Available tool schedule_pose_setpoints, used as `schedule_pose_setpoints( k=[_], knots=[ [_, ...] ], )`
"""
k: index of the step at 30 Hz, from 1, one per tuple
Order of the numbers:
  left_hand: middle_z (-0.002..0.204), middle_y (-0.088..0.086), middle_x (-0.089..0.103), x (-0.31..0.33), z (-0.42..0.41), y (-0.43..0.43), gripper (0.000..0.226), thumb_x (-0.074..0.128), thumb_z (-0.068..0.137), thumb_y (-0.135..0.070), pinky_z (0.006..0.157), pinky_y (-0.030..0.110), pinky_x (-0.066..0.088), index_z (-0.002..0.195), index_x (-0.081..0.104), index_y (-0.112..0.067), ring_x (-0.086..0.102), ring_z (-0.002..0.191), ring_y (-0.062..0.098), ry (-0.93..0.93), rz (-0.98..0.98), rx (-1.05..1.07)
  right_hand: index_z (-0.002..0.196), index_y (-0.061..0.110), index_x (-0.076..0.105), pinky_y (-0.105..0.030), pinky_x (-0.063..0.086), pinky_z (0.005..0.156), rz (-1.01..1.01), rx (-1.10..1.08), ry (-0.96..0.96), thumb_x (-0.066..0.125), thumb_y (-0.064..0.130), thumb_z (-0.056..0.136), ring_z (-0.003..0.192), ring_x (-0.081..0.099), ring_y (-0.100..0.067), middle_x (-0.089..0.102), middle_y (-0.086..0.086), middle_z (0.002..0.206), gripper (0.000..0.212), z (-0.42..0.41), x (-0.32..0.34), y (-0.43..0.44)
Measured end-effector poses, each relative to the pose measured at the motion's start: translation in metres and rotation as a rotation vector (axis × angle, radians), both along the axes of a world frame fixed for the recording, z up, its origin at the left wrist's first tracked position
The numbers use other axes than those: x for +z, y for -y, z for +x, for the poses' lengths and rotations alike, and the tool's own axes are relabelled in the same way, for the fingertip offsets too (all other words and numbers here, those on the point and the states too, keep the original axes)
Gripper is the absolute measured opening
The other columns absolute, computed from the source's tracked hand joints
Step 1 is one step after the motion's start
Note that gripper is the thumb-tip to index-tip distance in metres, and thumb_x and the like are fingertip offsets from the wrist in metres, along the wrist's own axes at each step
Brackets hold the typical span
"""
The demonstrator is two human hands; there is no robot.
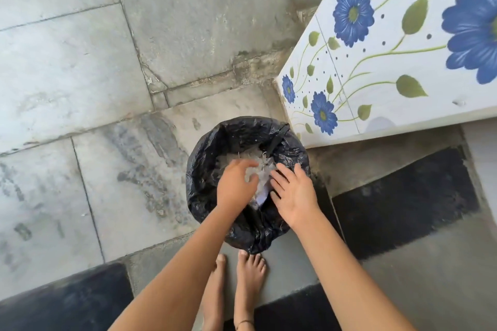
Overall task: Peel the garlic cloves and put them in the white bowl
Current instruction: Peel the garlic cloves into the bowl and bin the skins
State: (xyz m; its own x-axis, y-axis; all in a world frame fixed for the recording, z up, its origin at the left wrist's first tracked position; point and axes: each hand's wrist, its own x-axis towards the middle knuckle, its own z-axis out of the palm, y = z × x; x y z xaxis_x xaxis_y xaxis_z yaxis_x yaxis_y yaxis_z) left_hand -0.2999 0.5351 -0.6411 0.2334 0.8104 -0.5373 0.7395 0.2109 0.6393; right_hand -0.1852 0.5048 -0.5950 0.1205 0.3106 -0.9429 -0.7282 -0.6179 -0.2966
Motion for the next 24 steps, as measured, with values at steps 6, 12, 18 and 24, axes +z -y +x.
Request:
schedule_pose_setpoints(
  k=[6,12,18,24],
  knots=[
    [0.143,0.003,0.046,0.008,0.002,0.032,0.043,0.036,0.099,-0.033,0.113,0.029,0.027,0.140,0.044,-0.023,0.037,0.136,0.015,0.368,0.071,-0.363,0.138,0.007,0.042,-0.043,0.028,0.111,0.012,-0.041,-0.125,0.030,0.055,0.097,0.131,0.041,-0.031,0.043,-0.020,0.141,0.064,0.001,0.002,-0.012],
    [0.147,-0.005,0.041,0.031,0.017,0.015,0.048,0.038,0.097,-0.036,0.108,0.015,0.025,0.143,0.039,-0.023,0.034,0.136,0.005,0.429,0.124,-0.029,0.141,0.015,0.040,-0.040,0.030,0.112,0.035,0.008,-0.031,0.027,0.048,0.101,0.131,0.043,-0.025,0.041,-0.006,0.146,0.054,-0.005,-0.002,-0.012],
    [0.156,0.005,0.025,-0.014,-0.005,0.018,0.051,0.032,0.098,-0.045,0.118,0.040,0.018,0.146,0.031,-0.028,0.018,0.145,0.018,0.091,-0.102,-0.121,0.144,0.013,0.036,-0.039,0.025,0.114,0.065,-0.024,-0.020,0.032,0.046,0.100,0.137,0.034,-0.027,0.038,-0.011,0.148,0.055,-0.003,0.006,-0.006],
    [0.150,0.002,0.037,0.029,0.010,0.025,0.054,0.030,0.094,-0.044,0.114,0.038,0.026,0.143,0.040,-0.024,0.031,0.139,0.013,0.422,0.139,-0.288,0.132,0.011,0.048,-0.042,0.032,0.110,0.091,-0.060,-0.080,0.029,0.050,0.099,0.128,0.046,-0.028,0.050,-0.014,0.138,0.055,-0.004,0.017,-0.011]
  ],
)
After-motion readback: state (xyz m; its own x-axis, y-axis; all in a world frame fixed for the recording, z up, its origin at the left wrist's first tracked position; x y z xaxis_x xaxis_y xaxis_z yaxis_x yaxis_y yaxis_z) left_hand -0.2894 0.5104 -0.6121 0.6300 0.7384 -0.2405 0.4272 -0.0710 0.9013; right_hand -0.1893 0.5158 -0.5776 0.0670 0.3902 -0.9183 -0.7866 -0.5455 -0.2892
